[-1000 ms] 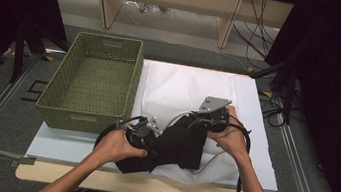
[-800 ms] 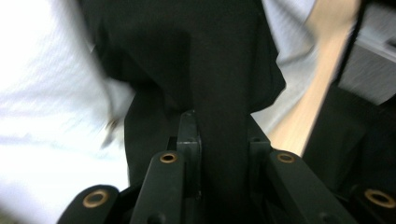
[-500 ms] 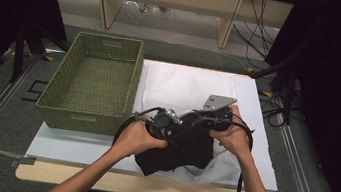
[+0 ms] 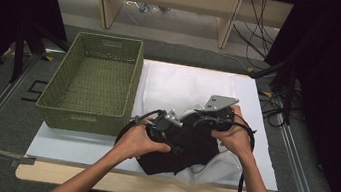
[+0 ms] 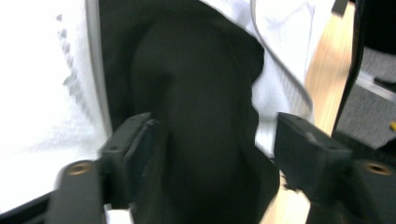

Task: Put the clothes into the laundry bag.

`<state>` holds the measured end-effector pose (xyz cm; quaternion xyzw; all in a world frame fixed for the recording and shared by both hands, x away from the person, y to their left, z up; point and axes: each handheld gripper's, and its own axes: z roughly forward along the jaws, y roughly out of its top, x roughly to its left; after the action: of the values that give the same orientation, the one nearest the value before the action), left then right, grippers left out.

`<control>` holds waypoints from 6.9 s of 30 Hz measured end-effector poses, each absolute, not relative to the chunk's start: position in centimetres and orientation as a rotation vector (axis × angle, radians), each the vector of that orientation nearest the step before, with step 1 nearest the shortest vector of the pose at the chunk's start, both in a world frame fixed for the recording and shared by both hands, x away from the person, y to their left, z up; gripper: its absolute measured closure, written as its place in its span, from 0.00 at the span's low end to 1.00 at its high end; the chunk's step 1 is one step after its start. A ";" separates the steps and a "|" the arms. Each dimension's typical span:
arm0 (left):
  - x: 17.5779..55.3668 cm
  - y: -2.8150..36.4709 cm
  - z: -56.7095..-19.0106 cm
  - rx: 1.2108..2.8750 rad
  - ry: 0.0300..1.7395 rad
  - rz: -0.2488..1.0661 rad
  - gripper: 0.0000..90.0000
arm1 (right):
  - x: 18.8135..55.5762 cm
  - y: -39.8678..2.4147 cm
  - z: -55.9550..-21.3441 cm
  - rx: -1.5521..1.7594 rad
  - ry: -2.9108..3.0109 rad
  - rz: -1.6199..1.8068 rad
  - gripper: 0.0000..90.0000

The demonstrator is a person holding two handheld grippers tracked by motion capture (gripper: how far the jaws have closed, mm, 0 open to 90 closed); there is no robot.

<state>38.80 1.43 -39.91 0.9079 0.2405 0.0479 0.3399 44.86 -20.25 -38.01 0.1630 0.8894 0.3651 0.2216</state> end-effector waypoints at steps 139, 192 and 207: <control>45.6 -3.0 -44.2 2.165 0.860 0.223 0.97 | 44.6 -20.9 -36.9 0.452 2.434 1.019 1.00; 45.0 -0.5 -43.9 2.180 0.861 0.242 0.57 | 44.3 -21.2 -37.2 0.446 2.442 0.998 1.00; 41.1 4.5 -44.4 2.244 0.827 0.229 0.44 | 43.6 -20.7 -37.4 0.446 2.456 0.981 1.00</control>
<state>41.07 4.46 -44.36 0.8710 0.3208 0.0888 0.3614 43.59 -20.73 -37.37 0.1618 0.8918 0.3560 0.2277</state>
